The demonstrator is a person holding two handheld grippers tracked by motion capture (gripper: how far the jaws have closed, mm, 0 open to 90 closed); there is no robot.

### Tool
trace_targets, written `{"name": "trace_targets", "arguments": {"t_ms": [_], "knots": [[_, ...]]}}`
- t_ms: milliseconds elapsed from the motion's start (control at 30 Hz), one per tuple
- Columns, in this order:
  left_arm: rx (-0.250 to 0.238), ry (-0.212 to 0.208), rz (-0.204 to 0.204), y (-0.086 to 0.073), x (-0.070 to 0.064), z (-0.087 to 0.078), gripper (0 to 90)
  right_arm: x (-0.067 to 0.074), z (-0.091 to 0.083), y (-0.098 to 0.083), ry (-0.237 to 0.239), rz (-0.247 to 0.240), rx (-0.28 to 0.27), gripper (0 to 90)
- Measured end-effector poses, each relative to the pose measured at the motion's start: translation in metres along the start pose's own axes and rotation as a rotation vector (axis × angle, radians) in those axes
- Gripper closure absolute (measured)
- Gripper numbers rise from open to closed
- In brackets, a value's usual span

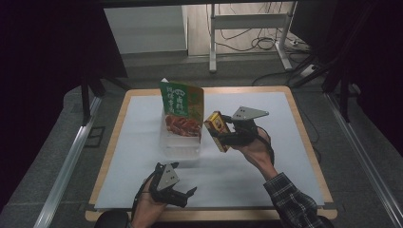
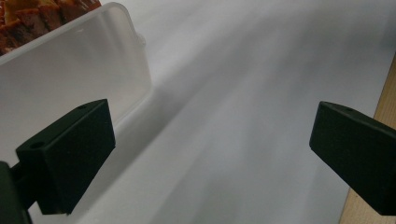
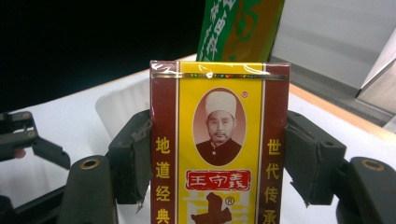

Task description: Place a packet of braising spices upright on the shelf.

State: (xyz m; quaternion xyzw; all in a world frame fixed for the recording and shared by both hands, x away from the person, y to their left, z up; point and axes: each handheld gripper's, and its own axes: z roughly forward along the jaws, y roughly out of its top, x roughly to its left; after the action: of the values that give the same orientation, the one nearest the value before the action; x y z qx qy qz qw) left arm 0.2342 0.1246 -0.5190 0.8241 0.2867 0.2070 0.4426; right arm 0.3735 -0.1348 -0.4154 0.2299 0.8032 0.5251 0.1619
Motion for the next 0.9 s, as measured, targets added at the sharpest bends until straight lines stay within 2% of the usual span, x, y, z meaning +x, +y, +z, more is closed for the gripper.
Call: {"name": "trace_targets", "arguments": {"t_ms": [100, 500, 900], "knots": [[-0.005, 0.002, -0.002, 0.000, 0.001, -0.001, 0.0, 0.001, 0.004, 0.003, -0.004, 0.001, -0.015, 32.4], [-0.009, 0.004, -0.003, 0.001, 0.000, -0.002, 0.0, 0.011, 0.023, 0.010, 0.034, -0.013, -0.069, 32.4], [-0.009, 0.005, -0.001, 0.001, 0.000, -0.002, 0.0, 0.025, 0.052, 0.014, 0.051, -0.027, -0.096, 32.4]]}}
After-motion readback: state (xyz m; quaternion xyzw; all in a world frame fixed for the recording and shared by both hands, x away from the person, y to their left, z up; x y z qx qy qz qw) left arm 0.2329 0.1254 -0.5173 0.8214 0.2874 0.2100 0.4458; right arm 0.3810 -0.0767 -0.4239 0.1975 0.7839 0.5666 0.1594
